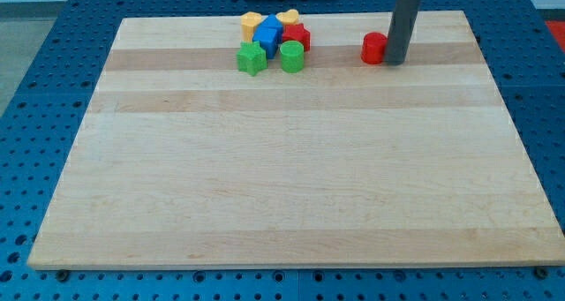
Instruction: Move the red circle closer to the red star
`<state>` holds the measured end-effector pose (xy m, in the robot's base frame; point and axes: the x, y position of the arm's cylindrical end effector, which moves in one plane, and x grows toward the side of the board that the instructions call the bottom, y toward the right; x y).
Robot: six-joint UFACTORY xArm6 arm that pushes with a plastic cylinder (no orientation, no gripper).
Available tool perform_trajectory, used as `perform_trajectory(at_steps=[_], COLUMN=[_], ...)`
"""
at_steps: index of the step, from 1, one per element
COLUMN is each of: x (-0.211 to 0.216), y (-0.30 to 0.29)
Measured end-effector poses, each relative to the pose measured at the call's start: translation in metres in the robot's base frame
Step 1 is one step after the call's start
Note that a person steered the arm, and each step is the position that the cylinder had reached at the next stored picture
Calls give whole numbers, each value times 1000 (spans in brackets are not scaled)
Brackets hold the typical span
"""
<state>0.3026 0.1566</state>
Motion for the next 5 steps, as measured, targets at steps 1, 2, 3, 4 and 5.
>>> perform_trajectory(at_steps=[1, 2, 3, 4, 5], x=[-16, -33, -37, -18, 2], y=[-4, -21, -44, -45, -50])
